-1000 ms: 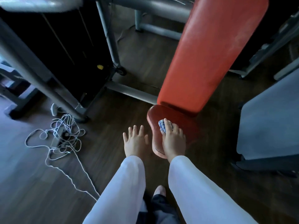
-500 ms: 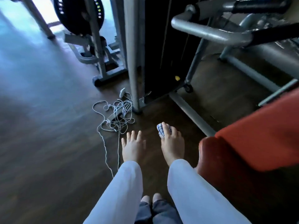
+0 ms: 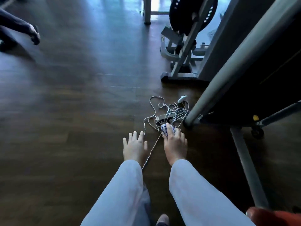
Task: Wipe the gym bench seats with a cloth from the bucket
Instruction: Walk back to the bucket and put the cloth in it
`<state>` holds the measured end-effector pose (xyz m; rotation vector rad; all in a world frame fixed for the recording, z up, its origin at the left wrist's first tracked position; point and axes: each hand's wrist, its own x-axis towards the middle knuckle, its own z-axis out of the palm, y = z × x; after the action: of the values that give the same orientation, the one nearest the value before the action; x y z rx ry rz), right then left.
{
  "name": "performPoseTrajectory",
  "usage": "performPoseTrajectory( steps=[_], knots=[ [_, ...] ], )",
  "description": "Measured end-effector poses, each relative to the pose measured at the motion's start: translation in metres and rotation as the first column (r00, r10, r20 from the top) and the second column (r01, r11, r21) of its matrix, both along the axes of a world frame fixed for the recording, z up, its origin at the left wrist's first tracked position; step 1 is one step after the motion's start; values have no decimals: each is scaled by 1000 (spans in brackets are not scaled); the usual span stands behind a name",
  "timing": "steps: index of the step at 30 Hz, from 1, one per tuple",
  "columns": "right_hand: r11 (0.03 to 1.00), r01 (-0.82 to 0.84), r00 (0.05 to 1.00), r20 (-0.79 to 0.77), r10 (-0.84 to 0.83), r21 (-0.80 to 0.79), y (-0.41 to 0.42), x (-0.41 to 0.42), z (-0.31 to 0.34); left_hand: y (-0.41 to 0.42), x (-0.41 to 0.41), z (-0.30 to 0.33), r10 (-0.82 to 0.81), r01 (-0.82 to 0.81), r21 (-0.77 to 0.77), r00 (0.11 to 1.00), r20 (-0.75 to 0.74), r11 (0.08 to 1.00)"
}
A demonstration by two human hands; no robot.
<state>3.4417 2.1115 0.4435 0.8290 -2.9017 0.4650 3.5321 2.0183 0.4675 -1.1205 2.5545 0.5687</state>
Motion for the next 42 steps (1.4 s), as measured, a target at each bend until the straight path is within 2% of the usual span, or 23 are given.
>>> performPoseTrajectory(
  steps=[6,12,17,20,24,28,30,35,42],
  knots=[
    [995,-96,995,-11,96,-19,-137,-41,-8,-132,-35,1,89,-90,-54,996,-22,994],
    [996,-54,998,-31,52,-76,-316,-104,0,-293,-99,14,52,-55,-88,998,-37,995],
    [989,-66,997,33,71,-135,-417,-148,6,-394,-144,14,70,-70,-59,998,-2,996],
    [989,-51,997,45,58,-135,-465,-192,5,-451,-187,14,70,-70,-60,998,-2,996],
    [994,-63,998,-17,62,-92,-543,-268,3,-534,-264,17,61,-64,-75,997,-37,995],
    [988,-114,993,26,118,-108,-637,-343,8,-621,-335,24,107,-113,-90,992,-68,990],
    [984,-147,989,-19,146,-99,-683,-374,13,-663,-363,24,126,-131,-93,990,-55,987],
    [981,-190,982,14,190,-39,-781,-438,13,-758,-420,22,171,-170,-72,985,-4,983],
    [977,-193,978,64,199,-93,-951,-539,11,-929,-522,19,171,-170,-63,985,6,983]
  ],
)
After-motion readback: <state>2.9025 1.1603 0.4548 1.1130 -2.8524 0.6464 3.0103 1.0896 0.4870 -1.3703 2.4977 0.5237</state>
